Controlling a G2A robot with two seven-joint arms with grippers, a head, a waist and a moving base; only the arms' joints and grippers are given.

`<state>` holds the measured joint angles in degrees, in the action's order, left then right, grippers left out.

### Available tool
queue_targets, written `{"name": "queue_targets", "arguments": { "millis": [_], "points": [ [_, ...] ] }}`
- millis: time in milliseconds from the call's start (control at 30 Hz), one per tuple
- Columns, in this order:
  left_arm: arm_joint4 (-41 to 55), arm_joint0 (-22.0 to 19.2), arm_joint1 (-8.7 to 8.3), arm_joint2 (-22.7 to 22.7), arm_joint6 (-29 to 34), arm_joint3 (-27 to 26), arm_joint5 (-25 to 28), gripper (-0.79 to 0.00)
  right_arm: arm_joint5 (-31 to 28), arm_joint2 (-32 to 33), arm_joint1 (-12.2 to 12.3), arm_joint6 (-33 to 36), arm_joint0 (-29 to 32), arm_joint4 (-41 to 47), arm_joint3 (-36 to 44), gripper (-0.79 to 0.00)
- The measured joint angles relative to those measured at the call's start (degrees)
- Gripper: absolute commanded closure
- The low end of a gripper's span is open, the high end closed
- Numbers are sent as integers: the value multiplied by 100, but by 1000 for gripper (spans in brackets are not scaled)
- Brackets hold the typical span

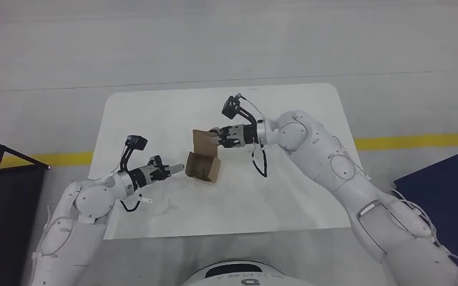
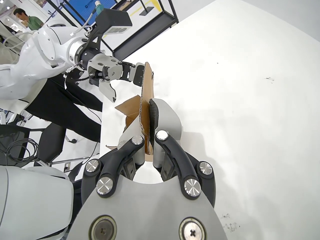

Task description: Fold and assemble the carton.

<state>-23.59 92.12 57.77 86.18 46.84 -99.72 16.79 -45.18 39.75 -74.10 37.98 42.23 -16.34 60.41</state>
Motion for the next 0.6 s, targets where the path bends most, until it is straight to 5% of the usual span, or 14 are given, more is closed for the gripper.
{"name": "queue_targets", "arguments": {
  "millis": [67,100,300,600],
  "points": [
    [-53,-54,1,-63,26,20,-42,-785,-16,-51,-40,-44,-52,2,-80,-723],
    [-63,-83,2,-99,24,27,-66,-785,-34,-73,-63,-78,-82,1,-124,-785],
    [-98,-173,0,-206,30,50,-117,-785,-358,35,-60,-320,-84,-14,-92,-785],
    [188,12,-45,151,-157,60,-52,-785,-613,746,321,-476,705,-577,589,-785]
  ]
}}
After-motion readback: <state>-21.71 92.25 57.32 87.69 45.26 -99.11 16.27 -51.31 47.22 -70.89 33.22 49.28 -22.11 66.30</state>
